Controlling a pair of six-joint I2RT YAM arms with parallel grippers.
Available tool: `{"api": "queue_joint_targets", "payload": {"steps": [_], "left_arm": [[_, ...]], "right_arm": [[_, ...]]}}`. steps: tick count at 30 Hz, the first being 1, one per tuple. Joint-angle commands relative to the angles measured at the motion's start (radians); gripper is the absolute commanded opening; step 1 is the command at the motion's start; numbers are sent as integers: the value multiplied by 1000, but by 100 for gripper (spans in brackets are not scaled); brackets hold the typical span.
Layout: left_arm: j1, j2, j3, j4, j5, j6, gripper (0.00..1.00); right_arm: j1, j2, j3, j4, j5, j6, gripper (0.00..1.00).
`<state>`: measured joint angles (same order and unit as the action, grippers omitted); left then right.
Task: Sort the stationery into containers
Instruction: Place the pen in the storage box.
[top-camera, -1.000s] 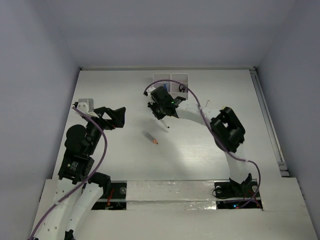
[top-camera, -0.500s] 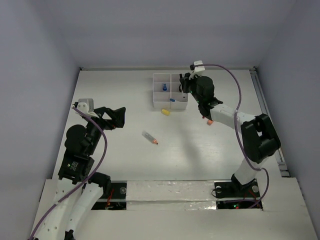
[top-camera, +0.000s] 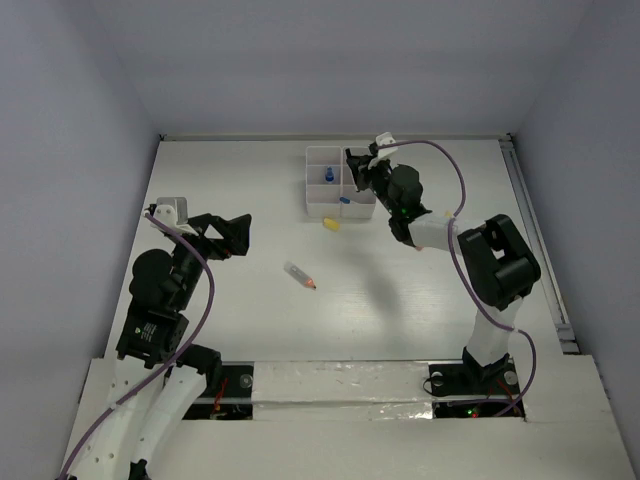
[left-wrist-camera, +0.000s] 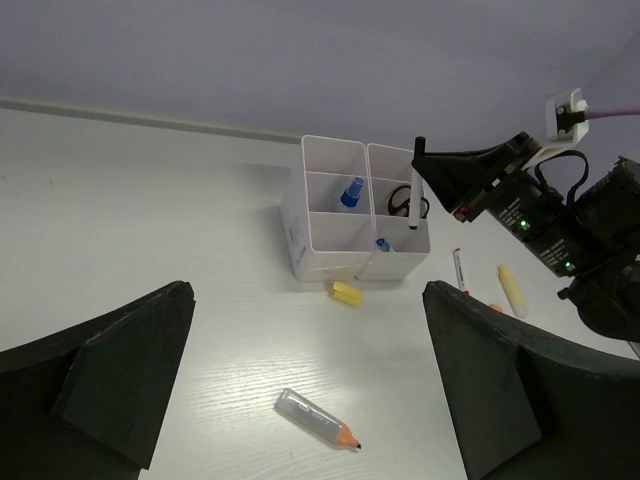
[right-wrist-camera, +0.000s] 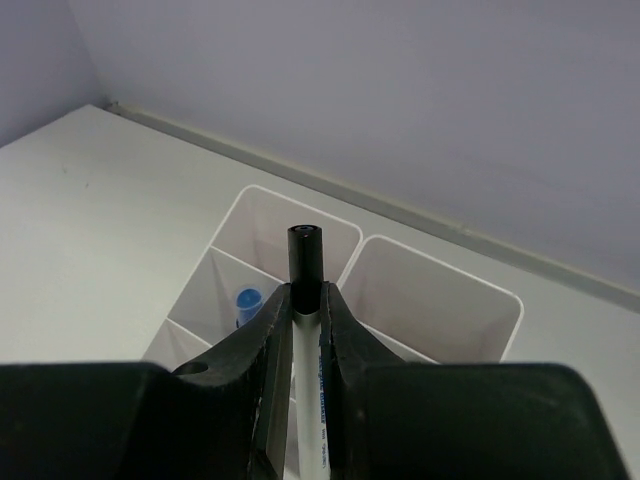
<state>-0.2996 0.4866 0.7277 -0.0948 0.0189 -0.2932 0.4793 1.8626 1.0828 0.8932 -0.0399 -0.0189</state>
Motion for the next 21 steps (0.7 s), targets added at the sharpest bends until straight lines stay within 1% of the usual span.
{"api": "queue_joint_targets", "payload": {"steps": [1, 8, 16, 18, 19, 20, 21], "left_arm": [[4, 3, -5, 53, 13, 3, 99], [4, 17, -4, 55, 15, 3, 99], [4, 23, -2, 58, 19, 3, 99], [4, 23, -2, 60, 19, 2, 99], [4, 23, -2, 60, 18, 2, 99], [4, 23, -2, 58, 19, 2, 99], [4, 23, -2, 58, 19, 2, 99]], "right_arm": [[2, 41, -27, 162, 24, -30, 0], [2, 83, -73, 294, 83, -26, 0], [2, 112, -138, 401, 121, -1, 0], [2, 113, -150, 424, 123, 4, 6], [11, 113, -159, 429, 121, 2, 11], [12, 109, -164, 434, 121, 2, 21], [12, 106, -164, 431, 120, 2, 23]]}}
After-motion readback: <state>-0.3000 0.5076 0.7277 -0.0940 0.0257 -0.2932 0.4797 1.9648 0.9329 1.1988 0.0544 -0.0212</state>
